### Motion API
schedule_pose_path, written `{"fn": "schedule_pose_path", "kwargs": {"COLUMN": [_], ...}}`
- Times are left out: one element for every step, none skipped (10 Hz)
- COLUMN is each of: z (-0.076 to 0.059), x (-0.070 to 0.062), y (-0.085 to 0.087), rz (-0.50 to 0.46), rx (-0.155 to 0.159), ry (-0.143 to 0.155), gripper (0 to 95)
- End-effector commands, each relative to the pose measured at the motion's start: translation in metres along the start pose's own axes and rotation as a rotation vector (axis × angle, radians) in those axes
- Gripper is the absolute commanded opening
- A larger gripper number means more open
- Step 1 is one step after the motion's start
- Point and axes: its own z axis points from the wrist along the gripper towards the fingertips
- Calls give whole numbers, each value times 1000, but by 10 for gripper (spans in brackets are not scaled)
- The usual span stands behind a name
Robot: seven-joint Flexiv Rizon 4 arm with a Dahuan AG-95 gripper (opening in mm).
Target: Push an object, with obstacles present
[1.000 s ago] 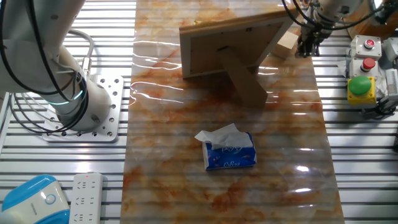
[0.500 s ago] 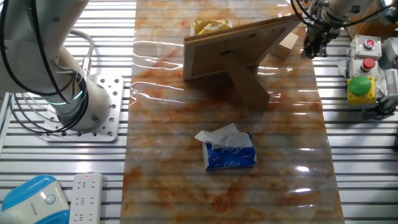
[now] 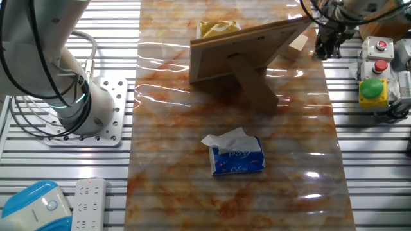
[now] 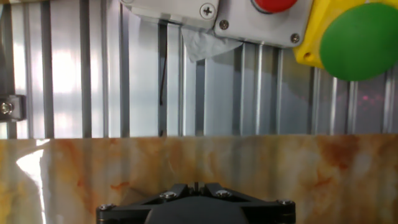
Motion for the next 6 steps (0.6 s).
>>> {"fn": "schedule_pose_path", "kwargs": {"z": [-2,-2,-2,-2,-2,-1], "x": [1,1,1,2,1,1], "y": [1,1,1,2,5,8], "rz": [-1,-2,-3,3,14,21], "rx": [1,2,3,1,0,2], "ry": [7,9,11,12,11,11], "gripper": [0,0,0,0,0,0]}}
